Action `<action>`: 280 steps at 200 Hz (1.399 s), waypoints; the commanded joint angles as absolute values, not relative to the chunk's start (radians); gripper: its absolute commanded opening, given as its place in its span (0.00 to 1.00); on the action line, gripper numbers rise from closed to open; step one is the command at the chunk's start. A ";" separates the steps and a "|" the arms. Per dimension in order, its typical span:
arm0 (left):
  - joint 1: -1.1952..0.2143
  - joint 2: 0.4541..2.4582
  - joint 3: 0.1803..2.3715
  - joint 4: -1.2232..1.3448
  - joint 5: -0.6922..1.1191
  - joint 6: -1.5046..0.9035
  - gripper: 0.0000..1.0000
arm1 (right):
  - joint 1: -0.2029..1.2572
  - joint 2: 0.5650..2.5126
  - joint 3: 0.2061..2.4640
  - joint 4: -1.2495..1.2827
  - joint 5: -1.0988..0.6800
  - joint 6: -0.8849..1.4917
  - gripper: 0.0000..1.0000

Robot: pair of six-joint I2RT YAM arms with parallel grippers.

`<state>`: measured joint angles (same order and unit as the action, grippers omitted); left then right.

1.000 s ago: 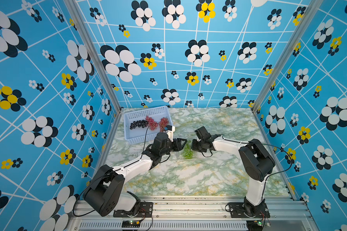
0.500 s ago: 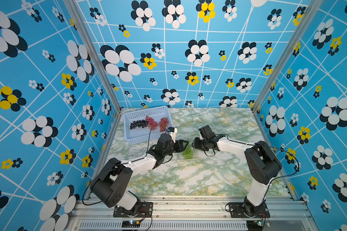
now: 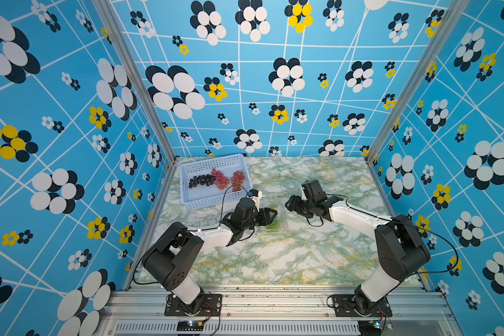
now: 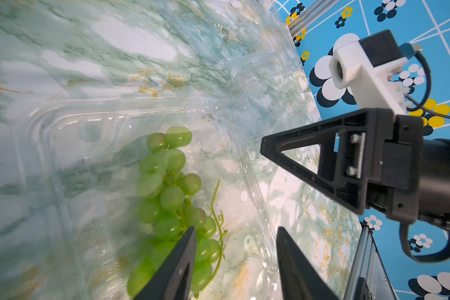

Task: Pack grapes into containers
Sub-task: Close the packing box at the center of the board, then move the packing box to the center of the board.

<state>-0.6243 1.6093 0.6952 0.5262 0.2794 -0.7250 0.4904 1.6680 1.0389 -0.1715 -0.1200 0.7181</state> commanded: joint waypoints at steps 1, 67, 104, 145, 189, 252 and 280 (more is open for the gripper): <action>-0.630 1.624 0.704 0.542 0.262 -0.738 0.51 | 0.490 1.649 1.012 -0.156 -0.141 0.721 0.79; -0.629 1.582 0.667 0.516 0.241 -0.727 0.52 | 0.513 1.659 0.931 -0.059 -0.209 0.741 0.87; -0.622 1.571 0.661 0.510 0.240 -0.724 0.52 | 0.537 1.655 0.898 -0.002 -0.235 0.744 0.84; -0.606 1.565 0.657 0.496 0.237 -0.717 0.52 | 0.543 1.616 0.882 -0.003 -0.212 0.746 0.84; -0.566 1.557 0.637 0.485 0.240 -0.726 0.52 | 0.544 1.619 0.888 0.029 -0.242 0.766 0.84; -0.548 1.526 0.634 0.463 0.247 -0.718 0.52 | 0.599 1.694 0.941 0.056 -0.250 0.765 0.76; -0.536 1.505 0.632 0.449 0.249 -0.712 0.52 | 0.604 1.717 0.948 0.079 -0.261 0.772 0.70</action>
